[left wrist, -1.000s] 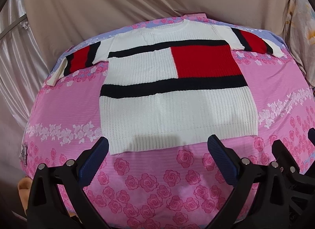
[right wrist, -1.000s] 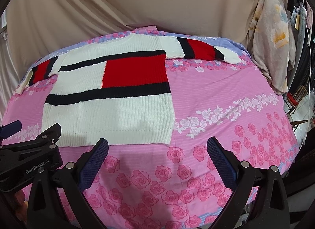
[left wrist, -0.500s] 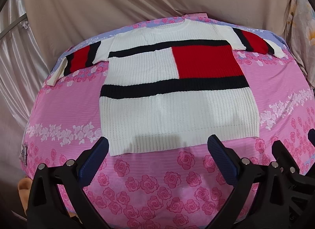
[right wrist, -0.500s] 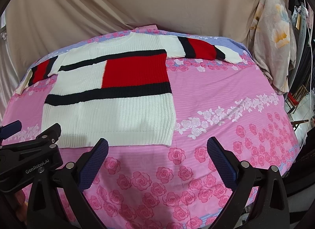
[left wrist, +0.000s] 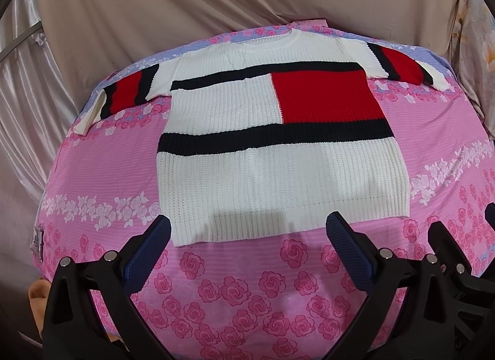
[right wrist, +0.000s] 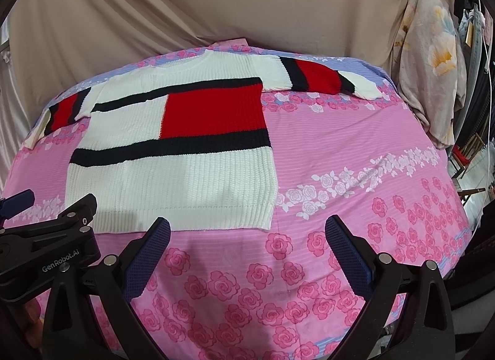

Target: Fold small clothes

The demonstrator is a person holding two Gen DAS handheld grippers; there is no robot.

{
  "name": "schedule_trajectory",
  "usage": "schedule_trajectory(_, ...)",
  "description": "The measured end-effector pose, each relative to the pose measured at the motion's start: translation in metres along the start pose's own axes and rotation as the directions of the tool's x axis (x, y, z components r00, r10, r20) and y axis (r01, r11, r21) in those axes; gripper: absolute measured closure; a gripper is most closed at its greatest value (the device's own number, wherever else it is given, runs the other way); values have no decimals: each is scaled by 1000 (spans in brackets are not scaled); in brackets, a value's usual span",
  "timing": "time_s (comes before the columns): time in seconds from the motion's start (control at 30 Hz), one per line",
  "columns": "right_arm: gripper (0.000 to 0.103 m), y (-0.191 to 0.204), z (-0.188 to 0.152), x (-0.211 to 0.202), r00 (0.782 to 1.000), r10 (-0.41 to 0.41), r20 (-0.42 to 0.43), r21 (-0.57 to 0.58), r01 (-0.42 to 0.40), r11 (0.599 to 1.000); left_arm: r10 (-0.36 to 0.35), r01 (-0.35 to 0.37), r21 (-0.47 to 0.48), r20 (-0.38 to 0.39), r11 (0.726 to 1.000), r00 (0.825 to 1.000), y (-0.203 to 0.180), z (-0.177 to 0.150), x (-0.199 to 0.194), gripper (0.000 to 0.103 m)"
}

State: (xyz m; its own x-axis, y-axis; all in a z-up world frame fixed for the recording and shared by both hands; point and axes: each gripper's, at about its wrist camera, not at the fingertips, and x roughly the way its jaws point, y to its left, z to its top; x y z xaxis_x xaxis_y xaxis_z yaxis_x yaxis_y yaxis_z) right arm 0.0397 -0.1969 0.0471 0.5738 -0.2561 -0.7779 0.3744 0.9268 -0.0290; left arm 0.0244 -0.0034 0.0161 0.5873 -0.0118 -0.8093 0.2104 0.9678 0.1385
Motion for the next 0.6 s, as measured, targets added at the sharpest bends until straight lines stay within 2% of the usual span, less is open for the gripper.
schedule_trajectory(0.6,5,-1,-1,1,1000,1,-2,0,-1,1000,0,0,1,0,1000,1000,0,0,0,5)
